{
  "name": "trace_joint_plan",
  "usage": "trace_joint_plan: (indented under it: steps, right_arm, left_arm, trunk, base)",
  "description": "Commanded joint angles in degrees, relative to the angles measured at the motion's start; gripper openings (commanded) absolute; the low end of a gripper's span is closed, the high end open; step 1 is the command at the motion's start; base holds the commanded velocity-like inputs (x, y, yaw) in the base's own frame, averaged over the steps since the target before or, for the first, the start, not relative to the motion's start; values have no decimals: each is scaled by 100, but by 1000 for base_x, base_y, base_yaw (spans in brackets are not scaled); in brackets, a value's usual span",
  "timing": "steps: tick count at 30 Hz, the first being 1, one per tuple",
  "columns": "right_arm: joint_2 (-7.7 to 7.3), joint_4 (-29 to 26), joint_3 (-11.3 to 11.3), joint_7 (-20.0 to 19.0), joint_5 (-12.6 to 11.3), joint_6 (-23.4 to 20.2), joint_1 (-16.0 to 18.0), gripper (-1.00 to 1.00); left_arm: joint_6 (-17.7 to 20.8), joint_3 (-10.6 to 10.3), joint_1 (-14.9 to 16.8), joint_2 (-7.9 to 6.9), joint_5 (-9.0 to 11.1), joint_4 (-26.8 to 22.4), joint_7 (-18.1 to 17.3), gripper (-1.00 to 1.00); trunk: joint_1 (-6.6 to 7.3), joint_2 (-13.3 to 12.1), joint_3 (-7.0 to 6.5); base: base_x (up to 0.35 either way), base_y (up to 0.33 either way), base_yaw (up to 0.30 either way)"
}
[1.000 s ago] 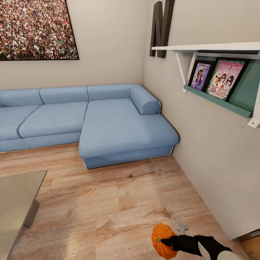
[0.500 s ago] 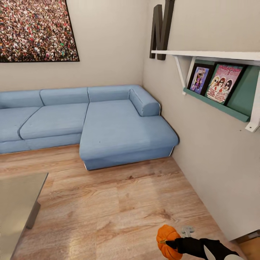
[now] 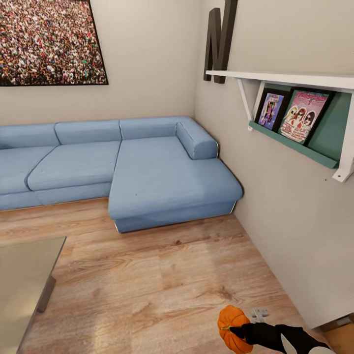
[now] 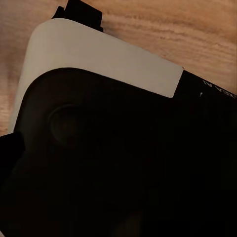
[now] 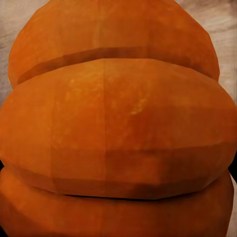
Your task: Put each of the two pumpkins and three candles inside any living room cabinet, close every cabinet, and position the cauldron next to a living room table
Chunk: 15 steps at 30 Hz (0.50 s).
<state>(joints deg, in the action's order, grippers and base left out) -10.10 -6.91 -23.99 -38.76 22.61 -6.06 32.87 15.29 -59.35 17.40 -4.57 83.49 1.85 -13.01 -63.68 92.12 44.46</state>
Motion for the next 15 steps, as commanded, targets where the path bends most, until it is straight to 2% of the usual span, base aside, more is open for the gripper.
trace_joint_plan:
  steps: [1,5,15]
  right_arm:
    - [0,-3,-7,0,-2,0,0,-100]
    - [15,-17,-30,-5,-20,29,0,-100]
    - [8,-21,-44,-17,-27,44,0,-100]
  left_arm:
    - [0,1,0,3,0,0,0,100]
    - [0,2,0,8,3,0,0,100]
    - [0,8,0,9,14,-4,0,100]
  trunk:
    - [0,0,0]
    - [0,0,0]
    - [0,0,0]
  base:
    - [0,0,-94]
    - [0,0,-215]
    - [0,0,-280]
